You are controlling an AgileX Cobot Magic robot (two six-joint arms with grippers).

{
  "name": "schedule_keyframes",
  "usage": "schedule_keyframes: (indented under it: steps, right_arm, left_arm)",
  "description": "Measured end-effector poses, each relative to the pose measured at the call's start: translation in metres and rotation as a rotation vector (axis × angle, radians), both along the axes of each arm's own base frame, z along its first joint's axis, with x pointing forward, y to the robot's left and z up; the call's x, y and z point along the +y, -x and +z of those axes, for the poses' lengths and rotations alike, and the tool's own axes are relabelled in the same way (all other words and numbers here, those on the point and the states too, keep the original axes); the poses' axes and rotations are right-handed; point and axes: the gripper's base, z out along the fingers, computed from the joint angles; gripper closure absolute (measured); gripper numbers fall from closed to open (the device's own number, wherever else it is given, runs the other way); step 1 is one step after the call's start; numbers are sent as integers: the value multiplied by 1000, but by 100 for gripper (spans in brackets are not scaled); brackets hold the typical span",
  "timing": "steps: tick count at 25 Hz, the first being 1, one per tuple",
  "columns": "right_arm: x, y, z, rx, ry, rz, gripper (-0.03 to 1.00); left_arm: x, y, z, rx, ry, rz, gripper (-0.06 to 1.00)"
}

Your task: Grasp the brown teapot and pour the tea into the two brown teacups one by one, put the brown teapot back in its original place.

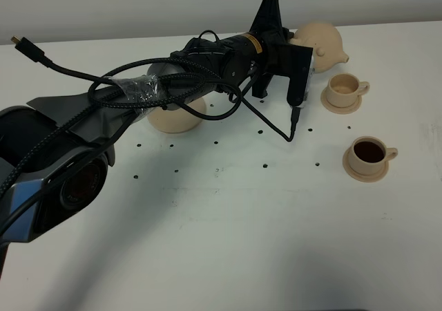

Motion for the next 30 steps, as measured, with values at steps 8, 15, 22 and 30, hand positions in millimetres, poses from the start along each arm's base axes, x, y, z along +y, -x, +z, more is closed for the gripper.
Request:
schedule_keyframes:
  steps: [8, 15, 22, 30]
  right_arm:
    - [0, 0, 0, 0, 0, 0, 55]
    - [0, 0, 0, 0, 0, 0, 55]
    - [0, 0, 0, 0, 0, 0, 55]
    - [0, 0, 0, 0, 0, 0, 55]
  left_arm:
    - [0, 0, 0, -2, -3, -1, 81]
    - [0, 0, -3, -2, -9, -3, 81]
    - [0, -1, -10, -4, -30, -10, 81]
    - [1, -2, -10, -30, -65, -24, 81]
